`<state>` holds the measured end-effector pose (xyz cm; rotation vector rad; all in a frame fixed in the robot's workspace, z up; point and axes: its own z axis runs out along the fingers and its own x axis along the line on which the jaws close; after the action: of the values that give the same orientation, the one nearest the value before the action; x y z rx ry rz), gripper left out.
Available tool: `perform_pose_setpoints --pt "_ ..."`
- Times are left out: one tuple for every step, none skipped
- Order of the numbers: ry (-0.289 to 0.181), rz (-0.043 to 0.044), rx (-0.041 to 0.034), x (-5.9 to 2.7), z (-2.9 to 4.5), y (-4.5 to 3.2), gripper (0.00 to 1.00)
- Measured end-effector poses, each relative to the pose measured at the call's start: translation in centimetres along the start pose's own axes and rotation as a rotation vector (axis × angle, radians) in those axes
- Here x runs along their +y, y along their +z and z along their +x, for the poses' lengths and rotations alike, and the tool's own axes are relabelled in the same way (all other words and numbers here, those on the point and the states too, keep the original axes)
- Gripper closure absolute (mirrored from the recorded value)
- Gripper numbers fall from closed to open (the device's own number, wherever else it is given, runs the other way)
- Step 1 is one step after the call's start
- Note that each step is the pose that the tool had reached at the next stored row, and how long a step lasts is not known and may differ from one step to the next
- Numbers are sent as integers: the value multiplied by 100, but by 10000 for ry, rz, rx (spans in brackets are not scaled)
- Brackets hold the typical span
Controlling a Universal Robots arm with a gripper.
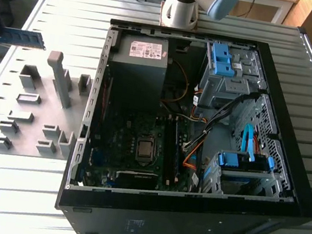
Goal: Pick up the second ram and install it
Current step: 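Pick up the second ram and move it above second insertion slot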
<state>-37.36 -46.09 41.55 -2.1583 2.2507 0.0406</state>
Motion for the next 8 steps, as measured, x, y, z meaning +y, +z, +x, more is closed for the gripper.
perform_pose_setpoints --pt "0 0 0 -7 0 0 87" --pt "1 1 -1 -13 -1 1 87" --pt "0 1 -1 -20 -1 0 87" --pt "1 0 0 -27 -1 0 87" --pt "0 0 0 -33 -1 0 87" --pt "1 0 0 -37 -2 0 87" --pt "1 0 -1 -41 -2 0 87" --pt "0 -1 1 -45 -2 0 87"
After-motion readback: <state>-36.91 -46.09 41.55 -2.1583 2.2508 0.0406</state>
